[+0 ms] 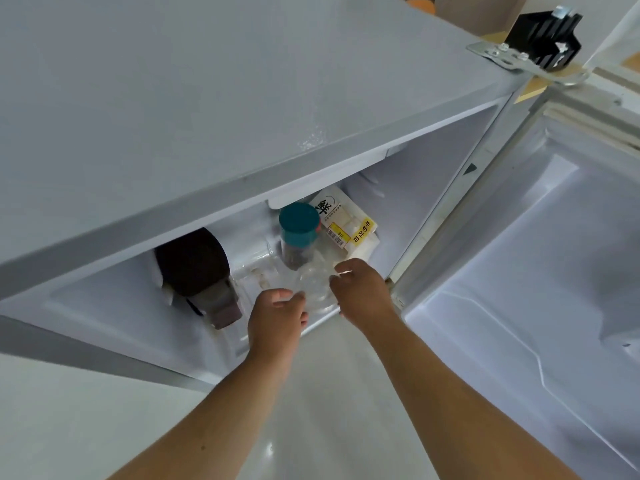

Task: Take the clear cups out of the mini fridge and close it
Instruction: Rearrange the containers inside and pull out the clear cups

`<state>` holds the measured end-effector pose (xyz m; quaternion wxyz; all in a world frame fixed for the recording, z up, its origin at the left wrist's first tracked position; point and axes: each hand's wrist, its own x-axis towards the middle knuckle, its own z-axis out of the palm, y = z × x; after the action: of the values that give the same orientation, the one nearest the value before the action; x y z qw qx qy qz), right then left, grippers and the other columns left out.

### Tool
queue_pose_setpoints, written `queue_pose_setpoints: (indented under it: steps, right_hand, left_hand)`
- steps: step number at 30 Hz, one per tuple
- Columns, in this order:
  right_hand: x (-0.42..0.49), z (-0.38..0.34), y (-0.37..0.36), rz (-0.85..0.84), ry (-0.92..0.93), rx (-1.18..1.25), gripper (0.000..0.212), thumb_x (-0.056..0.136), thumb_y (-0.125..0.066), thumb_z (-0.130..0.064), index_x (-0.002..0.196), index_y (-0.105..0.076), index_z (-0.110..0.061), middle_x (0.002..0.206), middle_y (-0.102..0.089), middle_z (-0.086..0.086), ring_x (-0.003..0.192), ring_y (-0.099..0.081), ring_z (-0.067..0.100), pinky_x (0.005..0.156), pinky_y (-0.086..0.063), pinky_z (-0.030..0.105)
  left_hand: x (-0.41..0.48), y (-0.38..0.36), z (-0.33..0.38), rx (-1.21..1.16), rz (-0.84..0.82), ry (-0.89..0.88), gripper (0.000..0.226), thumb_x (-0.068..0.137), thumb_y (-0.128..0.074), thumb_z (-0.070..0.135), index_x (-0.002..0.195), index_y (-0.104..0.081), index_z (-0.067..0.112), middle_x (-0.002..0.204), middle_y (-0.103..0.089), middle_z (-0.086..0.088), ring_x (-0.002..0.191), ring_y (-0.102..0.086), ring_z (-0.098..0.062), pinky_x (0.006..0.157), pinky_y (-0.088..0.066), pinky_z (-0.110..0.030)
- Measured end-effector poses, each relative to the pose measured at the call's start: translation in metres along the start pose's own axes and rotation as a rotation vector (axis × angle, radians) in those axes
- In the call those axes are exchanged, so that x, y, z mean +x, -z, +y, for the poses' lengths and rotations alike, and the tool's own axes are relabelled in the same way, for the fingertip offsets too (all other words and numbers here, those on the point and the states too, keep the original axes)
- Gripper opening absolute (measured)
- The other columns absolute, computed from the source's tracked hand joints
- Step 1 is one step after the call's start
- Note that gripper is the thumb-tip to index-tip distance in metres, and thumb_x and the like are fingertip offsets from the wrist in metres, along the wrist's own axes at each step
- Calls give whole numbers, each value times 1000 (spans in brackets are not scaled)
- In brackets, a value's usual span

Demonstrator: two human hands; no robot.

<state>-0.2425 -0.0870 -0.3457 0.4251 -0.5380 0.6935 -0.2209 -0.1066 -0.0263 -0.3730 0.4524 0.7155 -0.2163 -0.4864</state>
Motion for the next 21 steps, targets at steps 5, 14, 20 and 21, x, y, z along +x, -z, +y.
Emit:
queue_pose_setpoints:
  steps: [5, 14, 20, 21]
  right_hand:
    - [20, 11, -22, -83, -61, -130, 45, 101, -54, -34, 146, -51, -27, 147, -59, 0, 128, -59, 24, 107, -49, 39]
    - [-3, 16, -49, 125, 264, -406, 49, 96, -53, -26, 145, -50, -31, 144, -59, -4, 123, -60, 23, 91, -54, 41]
    - [28, -31, -91, -169, 73, -67, 39, 99, -59, -39, 131, -60, -19, 103, -75, 6, 80, -74, 21, 82, -62, 42]
    - [32, -35, -97, -218, 34, -48, 39, 99, -60, -39, 132, -60, -17, 101, -76, 7, 76, -75, 22, 80, -63, 42]
  left_hand:
    - [16, -10, -7, -28, -38, 100, 33, 94, -71, 24, 124, -65, 12, 100, -74, 0, 89, -75, -20, 94, -60, -42]
    - [26, 8, -11, -77, -82, 226, 33, 99, -58, 31, 131, -60, 25, 111, -70, 4, 108, -68, -22, 105, -51, -46]
    - [40, 22, -24, -186, -89, 248, 27, 105, -42, 26, 104, -68, 33, 96, -71, 15, 96, -71, -14, 92, -54, -40]
    - [40, 24, -24, -182, -91, 245, 27, 104, -44, 31, 104, -71, 36, 93, -74, 15, 96, -71, -12, 92, -54, -40]
